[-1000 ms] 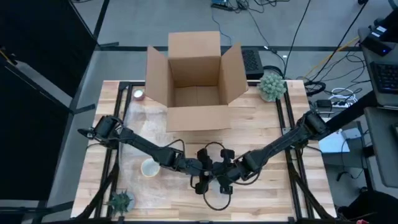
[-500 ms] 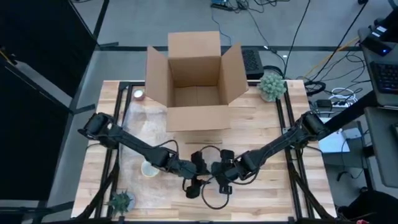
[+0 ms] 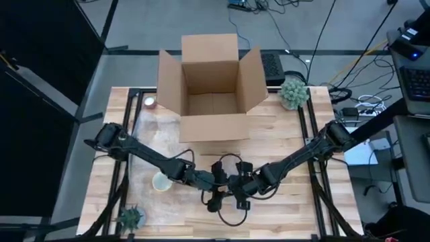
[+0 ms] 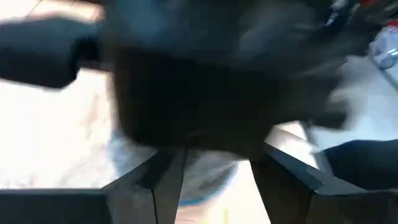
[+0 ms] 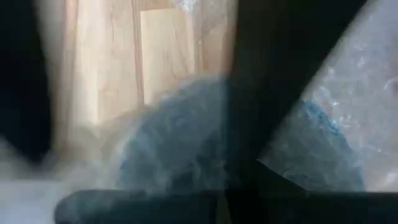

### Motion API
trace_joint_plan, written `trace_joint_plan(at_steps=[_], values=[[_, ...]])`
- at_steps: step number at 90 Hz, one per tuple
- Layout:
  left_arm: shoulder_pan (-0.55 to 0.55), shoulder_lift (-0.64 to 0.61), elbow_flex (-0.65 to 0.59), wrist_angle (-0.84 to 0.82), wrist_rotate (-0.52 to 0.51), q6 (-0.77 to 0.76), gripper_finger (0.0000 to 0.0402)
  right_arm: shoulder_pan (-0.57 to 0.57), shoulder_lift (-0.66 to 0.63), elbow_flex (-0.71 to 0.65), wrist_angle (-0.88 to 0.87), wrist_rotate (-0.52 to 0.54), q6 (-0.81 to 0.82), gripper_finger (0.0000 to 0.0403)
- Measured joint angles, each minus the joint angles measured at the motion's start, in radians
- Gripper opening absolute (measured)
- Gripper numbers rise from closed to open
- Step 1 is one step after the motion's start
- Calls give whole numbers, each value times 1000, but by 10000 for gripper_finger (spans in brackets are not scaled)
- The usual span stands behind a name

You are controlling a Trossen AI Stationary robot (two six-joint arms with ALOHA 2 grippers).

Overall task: Wrap mug
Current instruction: Wrap the red mug with the bubble wrap

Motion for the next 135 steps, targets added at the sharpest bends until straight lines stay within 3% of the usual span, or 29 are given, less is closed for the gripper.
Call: trace_joint_plan(at_steps=[16,41,49,70,79,91,101,113,126,135], values=[[19,57,6,20,-22,-11,170,-1,-1,12,-23,-2,1,0],[24,71,7,28,-25,-30,170,0,-14,142,-288,-37,-30,0],[24,72,1,28,-34,-24,170,1,-38,189,-364,0,-30,0],[23,69,2,34,-28,-27,170,-4,-98,212,-558,17,116,1],[21,69,2,36,-25,-27,170,-7,-147,210,-632,80,229,19],[16,69,2,51,-25,-27,170,-11,-186,120,-681,168,334,74],[10,69,1,56,-25,-22,170,-6,-268,-13,-609,224,385,125],[10,69,1,57,-25,-20,170,-36,-371,-209,-350,229,386,167],[10,69,1,57,-20,-20,170,-79,-424,-394,-32,223,343,182],[10,69,1,59,-20,-20,170,-106,-434,-444,201,169,282,180]])
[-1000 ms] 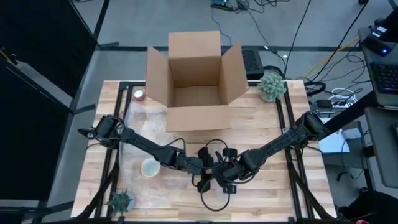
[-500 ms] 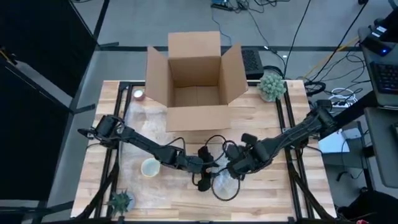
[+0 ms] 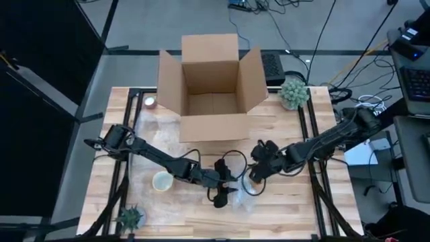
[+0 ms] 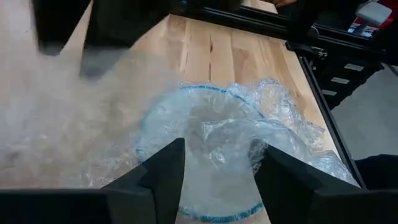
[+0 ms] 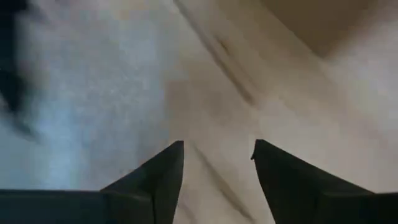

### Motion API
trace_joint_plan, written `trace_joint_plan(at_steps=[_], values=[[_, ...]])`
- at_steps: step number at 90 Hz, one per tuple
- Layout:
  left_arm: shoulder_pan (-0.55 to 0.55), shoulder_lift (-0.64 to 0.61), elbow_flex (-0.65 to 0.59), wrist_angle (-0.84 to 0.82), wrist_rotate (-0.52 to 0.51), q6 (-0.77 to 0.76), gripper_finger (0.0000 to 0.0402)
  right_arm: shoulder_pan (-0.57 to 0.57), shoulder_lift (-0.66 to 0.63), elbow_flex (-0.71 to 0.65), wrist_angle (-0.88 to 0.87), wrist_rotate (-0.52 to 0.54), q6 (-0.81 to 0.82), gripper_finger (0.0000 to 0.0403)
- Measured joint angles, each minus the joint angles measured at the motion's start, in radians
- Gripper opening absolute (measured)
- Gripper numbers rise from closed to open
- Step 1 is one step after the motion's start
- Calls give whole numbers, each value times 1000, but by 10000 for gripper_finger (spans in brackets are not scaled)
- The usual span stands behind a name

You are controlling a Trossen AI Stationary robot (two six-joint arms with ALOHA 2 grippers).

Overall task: Wrap mug
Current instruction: Wrap the red mug with the bubble wrap

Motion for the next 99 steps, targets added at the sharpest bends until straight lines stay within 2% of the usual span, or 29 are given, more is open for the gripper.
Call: trace_joint_plan(at_steps=[12,20,44,59,81,99], values=[[0,0,0,1,1,1,170,-6,19,-10,153,-122,-77,172],[-1,0,0,1,1,2,170,13,8,-6,220,-167,-83,166],[0,0,0,2,1,20,170,81,38,-5,217,-144,-81,149],[0,0,0,3,1,20,170,88,131,106,68,-97,-152,134],[1,0,0,6,-2,18,170,77,314,365,-290,-92,-190,130],[2,0,0,6,-4,18,170,74,396,492,-446,-89,-202,130]])
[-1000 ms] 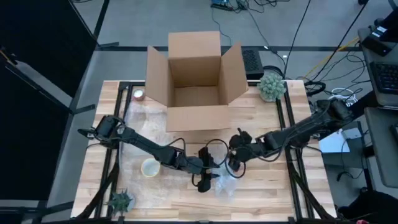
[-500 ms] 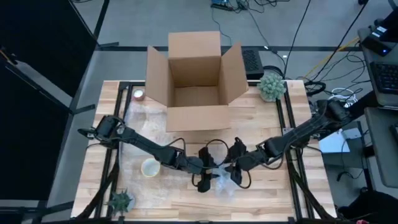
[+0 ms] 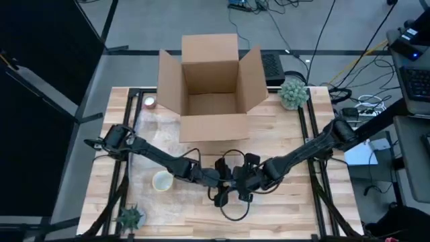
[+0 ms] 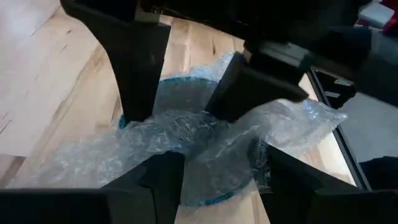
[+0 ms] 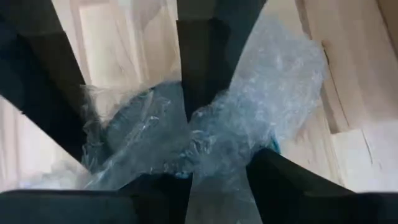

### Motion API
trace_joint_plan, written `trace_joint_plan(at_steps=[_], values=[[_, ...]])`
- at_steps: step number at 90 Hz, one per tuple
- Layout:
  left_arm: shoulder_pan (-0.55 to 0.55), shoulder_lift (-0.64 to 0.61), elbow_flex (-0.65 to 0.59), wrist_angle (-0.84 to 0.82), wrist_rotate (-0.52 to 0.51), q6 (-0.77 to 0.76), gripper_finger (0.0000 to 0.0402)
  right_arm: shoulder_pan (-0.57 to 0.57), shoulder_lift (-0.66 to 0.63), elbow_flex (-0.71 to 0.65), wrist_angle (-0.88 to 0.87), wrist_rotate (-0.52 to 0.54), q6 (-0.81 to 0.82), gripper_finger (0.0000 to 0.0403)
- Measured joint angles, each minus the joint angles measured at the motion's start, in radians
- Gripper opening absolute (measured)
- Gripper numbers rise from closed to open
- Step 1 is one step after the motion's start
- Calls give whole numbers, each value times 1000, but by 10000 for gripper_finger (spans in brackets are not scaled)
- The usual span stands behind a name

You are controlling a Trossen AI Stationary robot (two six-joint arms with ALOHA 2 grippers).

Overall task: Wrap mug
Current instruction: Wrap the red mug with the bubble wrap

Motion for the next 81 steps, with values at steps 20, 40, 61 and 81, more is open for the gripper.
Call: trace_joint_plan(at_steps=[20,40,61,81], values=[[-2,0,-1,0,0,9,170,1,20,14,4,-30,-12,130],[-2,1,1,8,11,8,170,8,40,14,14,-78,-12,130],[-2,0,-1,-2,8,7,170,7,-75,8,25,-96,5,130],[-2,0,0,-3,7,7,170,6,-200,9,-24,-88,43,130]])
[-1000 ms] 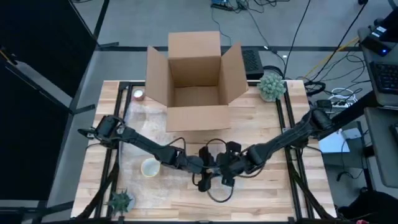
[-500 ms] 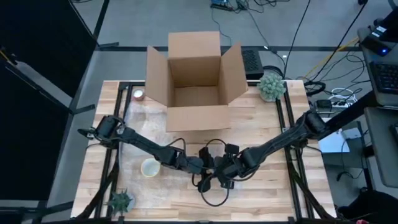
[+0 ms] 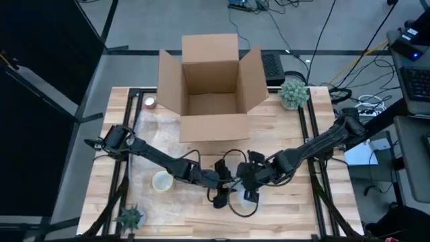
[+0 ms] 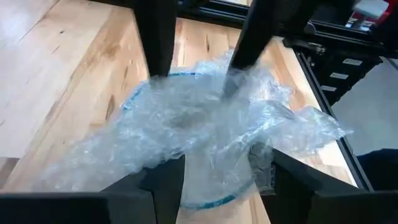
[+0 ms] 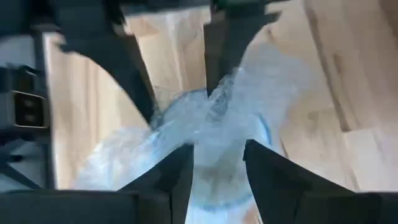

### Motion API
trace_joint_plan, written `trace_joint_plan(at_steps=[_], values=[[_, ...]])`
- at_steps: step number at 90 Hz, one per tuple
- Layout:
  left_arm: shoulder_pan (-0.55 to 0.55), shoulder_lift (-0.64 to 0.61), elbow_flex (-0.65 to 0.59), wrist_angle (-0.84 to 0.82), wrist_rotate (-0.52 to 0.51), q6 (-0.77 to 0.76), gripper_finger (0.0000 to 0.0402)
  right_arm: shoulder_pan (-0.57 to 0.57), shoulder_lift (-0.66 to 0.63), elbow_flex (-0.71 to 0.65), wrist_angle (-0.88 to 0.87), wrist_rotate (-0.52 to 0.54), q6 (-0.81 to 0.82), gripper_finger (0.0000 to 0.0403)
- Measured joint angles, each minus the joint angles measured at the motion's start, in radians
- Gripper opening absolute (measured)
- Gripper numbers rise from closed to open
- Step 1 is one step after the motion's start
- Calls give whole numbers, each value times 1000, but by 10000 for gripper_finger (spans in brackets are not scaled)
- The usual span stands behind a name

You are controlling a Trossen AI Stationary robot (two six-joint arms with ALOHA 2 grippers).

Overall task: Wrap mug
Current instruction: Wrap the red mug with the bubble wrap

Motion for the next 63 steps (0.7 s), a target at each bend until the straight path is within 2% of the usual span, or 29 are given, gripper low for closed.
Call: trace_joint_plan(at_steps=[12,20,34,50,63], values=[[0,0,0,0,0,-2,170,-1,-8,1,-88,84,56,130],[0,0,0,0,-1,-2,170,-6,18,0,-55,113,53,130],[0,0,0,-2,0,-4,170,-15,72,2,52,109,3,130],[0,0,0,-3,-1,-4,170,-13,175,2,-44,75,23,130],[1,2,1,7,0,-3,170,-15,233,6,-51,66,36,130]])
